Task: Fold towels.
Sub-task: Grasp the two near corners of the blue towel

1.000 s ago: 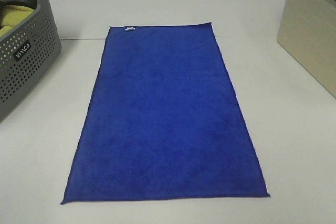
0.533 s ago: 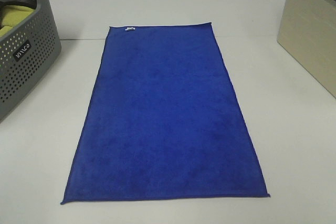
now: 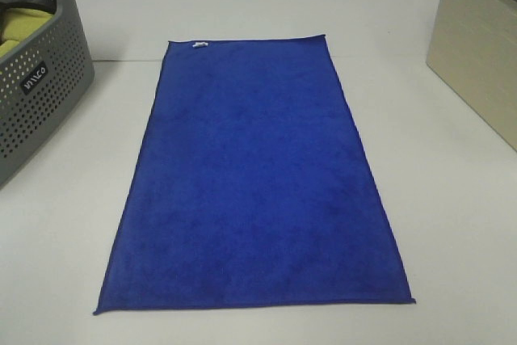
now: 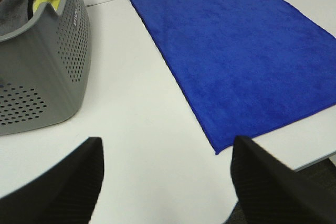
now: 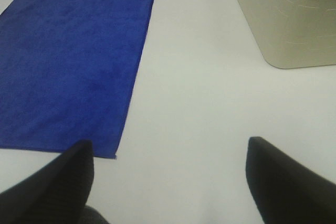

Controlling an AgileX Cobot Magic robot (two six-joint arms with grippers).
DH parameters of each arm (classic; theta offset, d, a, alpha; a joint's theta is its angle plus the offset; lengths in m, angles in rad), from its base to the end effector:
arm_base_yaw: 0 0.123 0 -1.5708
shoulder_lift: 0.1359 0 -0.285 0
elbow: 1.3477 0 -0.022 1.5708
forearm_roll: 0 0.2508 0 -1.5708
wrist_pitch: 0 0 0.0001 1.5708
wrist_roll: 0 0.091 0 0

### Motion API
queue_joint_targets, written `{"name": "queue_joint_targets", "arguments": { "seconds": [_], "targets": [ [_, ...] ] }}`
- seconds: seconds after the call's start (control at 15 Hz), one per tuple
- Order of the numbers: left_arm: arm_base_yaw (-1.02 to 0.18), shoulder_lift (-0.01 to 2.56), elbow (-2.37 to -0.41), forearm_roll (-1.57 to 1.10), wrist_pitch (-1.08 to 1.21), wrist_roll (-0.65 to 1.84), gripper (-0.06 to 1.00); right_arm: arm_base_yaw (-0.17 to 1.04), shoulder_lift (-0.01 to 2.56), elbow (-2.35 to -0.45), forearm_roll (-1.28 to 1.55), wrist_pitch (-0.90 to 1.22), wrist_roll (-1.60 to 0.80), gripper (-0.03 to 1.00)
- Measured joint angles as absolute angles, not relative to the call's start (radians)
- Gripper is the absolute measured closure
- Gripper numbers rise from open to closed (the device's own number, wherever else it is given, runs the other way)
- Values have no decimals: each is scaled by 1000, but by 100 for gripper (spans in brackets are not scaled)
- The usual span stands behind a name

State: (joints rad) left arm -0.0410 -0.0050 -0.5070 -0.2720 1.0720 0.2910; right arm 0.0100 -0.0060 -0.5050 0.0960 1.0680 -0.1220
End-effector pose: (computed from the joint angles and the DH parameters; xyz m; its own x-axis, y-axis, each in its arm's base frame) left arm -0.0094 -0.0211 0.2807 -0.3956 0.1696 -0.9026 0.3177 0.9474 0.0387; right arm -0.0069 0.0076 0.2784 -0.4432 -0.0797 -0.8928 -0.1188 0.9925 -0.0297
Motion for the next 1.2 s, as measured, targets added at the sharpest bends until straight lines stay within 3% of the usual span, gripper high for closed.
{"name": "queue_joint_targets", "arguments": {
  "seconds": [0.27, 0.53, 0.87, 1.2],
  "targets": [
    [-41, 5, -511, -272, 971, 150, 29, 10, 29, -507, 96, 1064, -117, 21],
    [-41, 204, -511, -341, 820, 104, 29, 10, 254, -536, 96, 960, -43, 21],
    [-41, 634, -511, -566, 730, 152, 29, 10, 629, -601, 96, 880, -35, 22],
    [-41, 1176, -512, -845, 690, 437, 29, 10, 1078, -694, 172, 828, -47, 23]
  ]
}}
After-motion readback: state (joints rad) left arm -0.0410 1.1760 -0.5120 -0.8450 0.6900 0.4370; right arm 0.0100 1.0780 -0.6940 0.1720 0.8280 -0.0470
